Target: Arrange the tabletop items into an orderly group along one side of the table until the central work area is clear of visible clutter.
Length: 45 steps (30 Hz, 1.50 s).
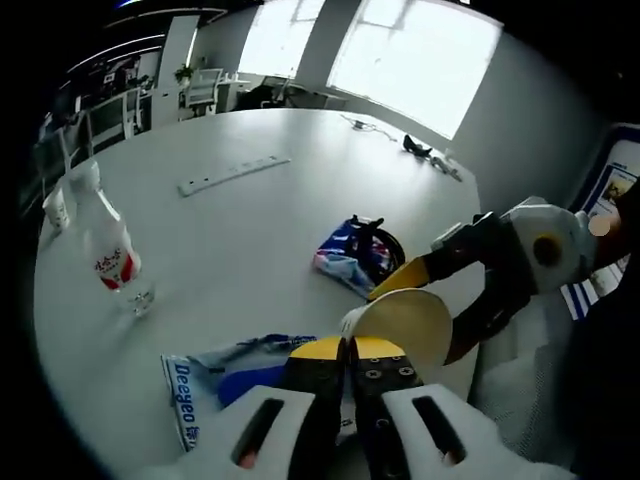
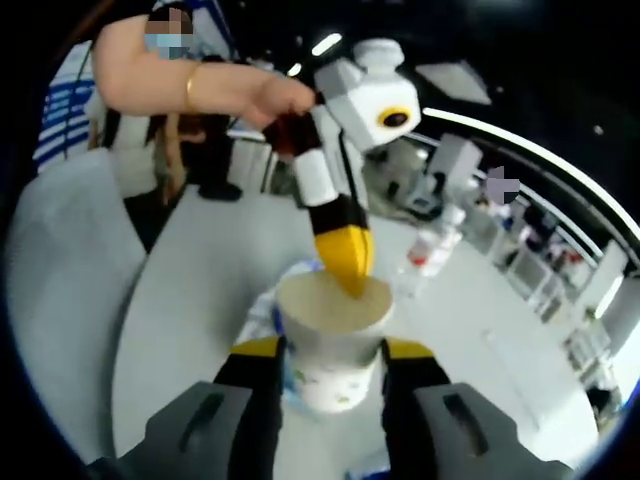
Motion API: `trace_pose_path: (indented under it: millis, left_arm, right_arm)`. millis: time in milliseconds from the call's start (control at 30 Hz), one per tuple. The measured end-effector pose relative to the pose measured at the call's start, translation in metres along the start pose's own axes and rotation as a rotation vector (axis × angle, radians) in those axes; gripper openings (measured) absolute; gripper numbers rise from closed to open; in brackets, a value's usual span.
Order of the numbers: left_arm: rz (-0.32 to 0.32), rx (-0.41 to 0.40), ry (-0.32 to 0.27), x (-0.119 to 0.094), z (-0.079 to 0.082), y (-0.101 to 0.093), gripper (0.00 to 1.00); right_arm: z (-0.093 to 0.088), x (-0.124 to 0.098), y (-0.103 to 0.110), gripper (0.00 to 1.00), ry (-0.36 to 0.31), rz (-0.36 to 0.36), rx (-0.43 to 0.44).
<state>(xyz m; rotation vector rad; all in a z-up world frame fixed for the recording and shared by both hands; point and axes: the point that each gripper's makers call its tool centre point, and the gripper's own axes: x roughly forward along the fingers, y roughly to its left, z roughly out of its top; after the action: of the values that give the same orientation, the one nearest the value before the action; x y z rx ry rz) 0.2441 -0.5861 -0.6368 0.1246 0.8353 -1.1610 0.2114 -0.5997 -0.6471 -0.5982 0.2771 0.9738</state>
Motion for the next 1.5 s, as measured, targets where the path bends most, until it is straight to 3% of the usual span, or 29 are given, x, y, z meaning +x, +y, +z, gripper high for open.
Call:
trace_pose_path:
  millis: [200, 300, 367, 533, 800, 1100, 1500]
  left_arm:
    - [-0.025, -0.010, -0.028, 0.001, 0.005, -0.003, 0.09]
    - [0.030, 0.027, -0.062, -0.002, 0.010, 0.005, 0.27]
    - [0.045, 0.027, -0.078, -0.005, 0.011, 0.008, 0.34]
    - [0.096, 0.021, -0.213, -0.017, 0.028, 0.020, 0.54]
    - [0.199, 0.091, -0.423, -0.038, 0.052, 0.031, 0.84]
    - [0.262, 0.112, -0.484, -0.043, 0.049, 0.034, 0.99]
    - [0.319, 0.110, -0.522, -0.051, 0.036, 0.034, 0.99]
  right_arm:
    - [0.002, 0.000, -0.004, 0.31, -0.006, -0.025, 0.014]
    - [0.001, 0.000, -0.008, 0.31, -0.007, -0.039, 0.031]
    - [-0.001, 0.001, -0.012, 0.31, -0.006, -0.046, 0.056]
    - [-0.005, -0.001, -0.022, 0.30, -0.009, -0.066, 0.105]
    - [-0.011, -0.001, -0.037, 0.30, -0.017, -0.101, 0.197]
    - [-0.011, -0.001, -0.051, 0.29, -0.038, -0.136, 0.267]
    - [-0.011, 0.001, -0.070, 0.29, -0.056, -0.159, 0.296]
